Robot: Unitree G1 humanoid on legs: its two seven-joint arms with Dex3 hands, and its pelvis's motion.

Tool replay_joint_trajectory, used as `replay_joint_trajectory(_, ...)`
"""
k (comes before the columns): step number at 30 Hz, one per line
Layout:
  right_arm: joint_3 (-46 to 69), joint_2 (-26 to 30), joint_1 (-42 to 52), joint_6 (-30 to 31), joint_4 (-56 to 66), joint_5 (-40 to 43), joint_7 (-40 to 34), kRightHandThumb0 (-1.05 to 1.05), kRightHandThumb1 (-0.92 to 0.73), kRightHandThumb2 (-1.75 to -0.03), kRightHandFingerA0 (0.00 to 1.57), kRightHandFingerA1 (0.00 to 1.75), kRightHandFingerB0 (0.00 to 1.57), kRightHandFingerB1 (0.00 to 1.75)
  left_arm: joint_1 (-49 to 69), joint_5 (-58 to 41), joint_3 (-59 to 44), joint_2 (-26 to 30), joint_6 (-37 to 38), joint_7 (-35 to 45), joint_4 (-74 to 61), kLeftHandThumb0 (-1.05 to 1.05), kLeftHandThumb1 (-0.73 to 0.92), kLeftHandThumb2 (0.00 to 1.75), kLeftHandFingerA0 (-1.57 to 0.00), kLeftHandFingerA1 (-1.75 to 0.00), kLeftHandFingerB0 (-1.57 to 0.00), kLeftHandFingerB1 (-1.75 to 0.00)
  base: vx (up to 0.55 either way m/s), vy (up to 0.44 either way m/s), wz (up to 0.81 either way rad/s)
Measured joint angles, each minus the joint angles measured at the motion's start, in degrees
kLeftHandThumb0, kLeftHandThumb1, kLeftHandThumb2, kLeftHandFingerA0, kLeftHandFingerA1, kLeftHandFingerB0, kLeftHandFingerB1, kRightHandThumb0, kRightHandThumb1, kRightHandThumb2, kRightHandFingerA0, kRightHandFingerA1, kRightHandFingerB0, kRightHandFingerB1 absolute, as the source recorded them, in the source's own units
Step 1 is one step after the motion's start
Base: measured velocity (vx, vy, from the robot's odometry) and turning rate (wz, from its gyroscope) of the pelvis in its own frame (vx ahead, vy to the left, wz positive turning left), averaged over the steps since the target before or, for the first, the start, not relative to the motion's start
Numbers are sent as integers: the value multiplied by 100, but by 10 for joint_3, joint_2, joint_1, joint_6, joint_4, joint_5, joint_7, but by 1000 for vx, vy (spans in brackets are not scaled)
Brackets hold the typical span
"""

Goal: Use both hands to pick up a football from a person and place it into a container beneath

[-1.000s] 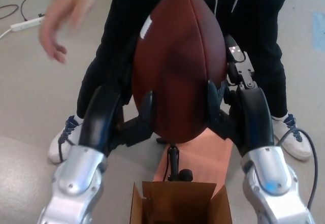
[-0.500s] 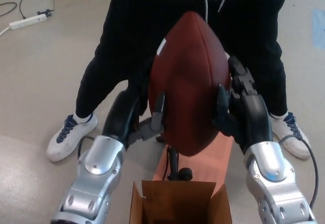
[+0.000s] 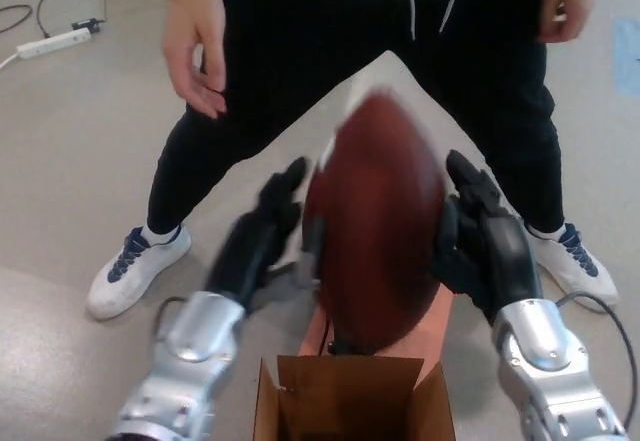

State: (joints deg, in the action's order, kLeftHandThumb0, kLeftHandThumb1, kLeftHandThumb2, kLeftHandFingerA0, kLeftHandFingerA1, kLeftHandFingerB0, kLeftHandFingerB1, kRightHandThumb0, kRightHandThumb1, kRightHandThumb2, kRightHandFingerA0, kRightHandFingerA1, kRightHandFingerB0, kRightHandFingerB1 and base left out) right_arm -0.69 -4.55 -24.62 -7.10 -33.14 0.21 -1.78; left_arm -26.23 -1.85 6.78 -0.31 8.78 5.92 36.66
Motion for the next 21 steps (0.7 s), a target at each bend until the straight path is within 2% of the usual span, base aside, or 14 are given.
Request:
replay_joint_trajectory(1, 6, 7, -1, -2, -9, 1, 1, -80, -86, -113, 5, 24, 5, 17, -1, -1, -9, 11, 2, 2, 10, -76, 83, 114, 0, -17, 0, -16, 0, 0, 0)
replay_joint_trajectory(2, 18, 22, -1, -6, -28, 2, 2, -81, -84, -112, 7, 25, 7, 18, -3, -4, -30, 38, 6, 7, 35, -75, 84, 116, 0, -18, 0, -17, 0, 0, 0)
replay_joint_trajectory(3, 22, 27, -1, -7, -34, 2, 2, -81, -84, -112, 7, 25, 7, 18, -4, -5, -36, 46, 8, 8, 44, -75, 84, 116, 0, -18, 0, -17, 0, 0, 0)
replay_joint_trajectory(4, 35, 44, -1, -11, -51, 4, 4, -81, -83, -111, 7, 24, 6, 17, -7, -8, -57, 75, 11, 11, 73, -77, 81, 99, 0, -7, 0, -9, 0, 0, 0)
replay_joint_trajectory(5, 42, 53, -1, -13, -60, 4, 5, -81, -82, -110, 7, 24, 6, 18, -8, -9, -69, 90, 13, 13, 88, -84, 89, 115, 0, -13, 0, -9, 0, 0, 0)
replay_joint_trajectory(10, 93, 103, 0, -33, -108, 18, 16, -79, -81, -110, 7, 30, 7, 22, -10, -29, -151, 180, 34, 33, 179, -79, 82, 116, 0, -16, 0, -16, 0, 0, 0)
replay_joint_trajectory(13, 103, 120, 1, -48, -133, 20, 19, -80, -81, -110, 8, 32, 7, 22, -10, -39, -182, 206, 53, 48, 221, -86, 86, 116, 0, -12, 0, -11, 0, 0, 0)
replay_joint_trajectory(16, 98, 121, 2, -63, -149, 17, 20, -81, -81, -111, 8, 34, 8, 22, -11, -42, -195, 208, 72, 65, 246, -84, 84, 114, 0, -17, 0, -14, 0, 0, 0)
replay_joint_trajectory(17, 97, 121, 2, -64, -151, 17, 20, -70, -76, -112, 3, 38, 2, 27, -11, -42, -196, 208, 74, 67, 248, -72, 80, 113, 0, -24, -3, -22, 0, 0, 0)
replay_joint_trajectory(18, 93, 121, 2, -70, -158, 15, 20, -70, -76, -112, 3, 38, 2, 27, -11, -42, -198, 208, 79, 72, 256, -72, 80, 113, 0, -24, -3, -22, 0, 0, 0)
replay_joint_trajectory(19, 90, 121, 2, -74, -162, 13, 20, -76, -92, -72, 10, 26, 5, 20, -12, -42, -199, 208, 84, 75, 261, -73, 82, 114, 0, -22, 0, -20, 0, 0, 0)
replay_joint_trajectory(20, 88, 121, 2, -76, -163, 13, 20, -71, -76, -112, 3, 38, 2, 26, -12, -42, -200, 208, 86, 77, 264, -73, 82, 114, 0, -22, 0, -20, 0, 0, 0)
replay_joint_trajectory(21, 87, 121, 1, -78, -166, 12, 20, -80, -81, -110, 8, 35, 7, 20, -13, -42, -201, 208, 89, 79, 268, -78, 82, 114, 0, -22, 0, -18, 0, 0, 0)
